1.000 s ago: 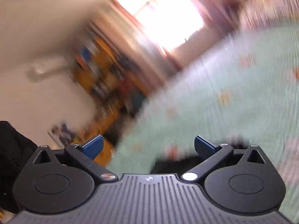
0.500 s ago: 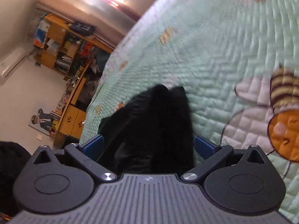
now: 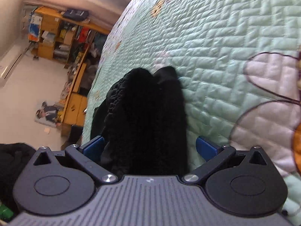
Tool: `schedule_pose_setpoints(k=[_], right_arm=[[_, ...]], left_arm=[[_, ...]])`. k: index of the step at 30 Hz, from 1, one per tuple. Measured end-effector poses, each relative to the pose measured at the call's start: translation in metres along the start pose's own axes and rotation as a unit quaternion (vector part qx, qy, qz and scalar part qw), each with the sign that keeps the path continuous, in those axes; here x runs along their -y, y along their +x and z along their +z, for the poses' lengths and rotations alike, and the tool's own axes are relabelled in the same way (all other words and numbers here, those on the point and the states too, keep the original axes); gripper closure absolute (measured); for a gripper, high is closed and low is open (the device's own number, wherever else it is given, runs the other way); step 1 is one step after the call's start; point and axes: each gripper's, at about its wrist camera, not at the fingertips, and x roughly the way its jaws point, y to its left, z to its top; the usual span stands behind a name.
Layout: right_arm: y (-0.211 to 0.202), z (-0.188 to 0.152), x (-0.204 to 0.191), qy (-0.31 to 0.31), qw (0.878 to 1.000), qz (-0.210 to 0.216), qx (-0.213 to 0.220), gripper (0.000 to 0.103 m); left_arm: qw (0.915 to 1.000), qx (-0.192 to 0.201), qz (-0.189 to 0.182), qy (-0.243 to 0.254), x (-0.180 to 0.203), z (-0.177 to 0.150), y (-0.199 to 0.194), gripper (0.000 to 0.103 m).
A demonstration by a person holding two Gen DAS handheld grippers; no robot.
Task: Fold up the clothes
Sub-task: 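Grasp the folded trousers edge with both grippers and lift, then lift the folded trousers with both grippers and carry them off the bed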
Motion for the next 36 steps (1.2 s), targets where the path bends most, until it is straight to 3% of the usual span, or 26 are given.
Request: schedule_pose_setpoints(k=[5, 10, 15, 18, 19, 20, 23, 26, 28, 33, 36], right_arm=[[0.015, 0.011, -0.004, -0.001, 0.999, 0.02, -0.041, 0.0], [0.023, 0.013, -0.012, -0.02, 0.998, 0.013, -0.055, 0.0], [0.03, 0.013, -0.021, -0.042, 0.997, 0.006, -0.064, 0.0], [0.031, 0.009, -0.026, -0.066, 0.996, 0.001, -0.06, 0.001], [0.027, 0.007, -0.024, -0.065, 0.996, -0.003, -0.054, 0.006], [0.023, 0.006, -0.023, -0.064, 0.997, -0.008, -0.048, 0.018], [0.012, 0.001, -0.021, -0.066, 0.997, -0.016, -0.03, 0.037], [0.005, -0.007, -0.03, -0.086, 0.996, -0.025, -0.009, 0.04], [0.002, -0.011, -0.039, -0.095, 0.995, -0.025, 0.002, 0.04], [-0.009, -0.015, -0.053, -0.109, 0.994, 0.013, 0.015, 0.046], [-0.002, -0.011, -0.055, -0.111, 0.994, -0.002, 0.015, 0.046]], left_arm=[[0.998, -0.038, -0.051, 0.003, -0.001, 0.016, 0.027, 0.001], [0.9954, -0.069, -0.047, 0.047, 0.017, 0.021, 0.06, 0.001], [0.9955, -0.068, -0.027, 0.06, 0.028, 0.02, 0.069, 0.001], [0.9936, -0.056, 0.018, 0.096, 0.04, 0.011, 0.068, 0.013], [0.9916, -0.052, 0.042, 0.11, 0.046, 0.008, 0.068, 0.022], [0.9888, -0.048, 0.07, 0.123, 0.051, 0.005, 0.068, 0.038], [0.9855, -0.036, 0.105, 0.128, 0.064, 0.003, 0.064, 0.052], [0.98, -0.024, 0.13, 0.149, 0.08, -0.001, 0.061, 0.061], [0.9799, -0.014, 0.128, 0.152, 0.087, -0.001, 0.056, 0.069], [0.9812, -0.007, 0.12, 0.151, 0.084, -0.004, 0.042, 0.071], [0.9821, -0.005, 0.123, 0.142, 0.08, -0.004, 0.044, 0.071]])
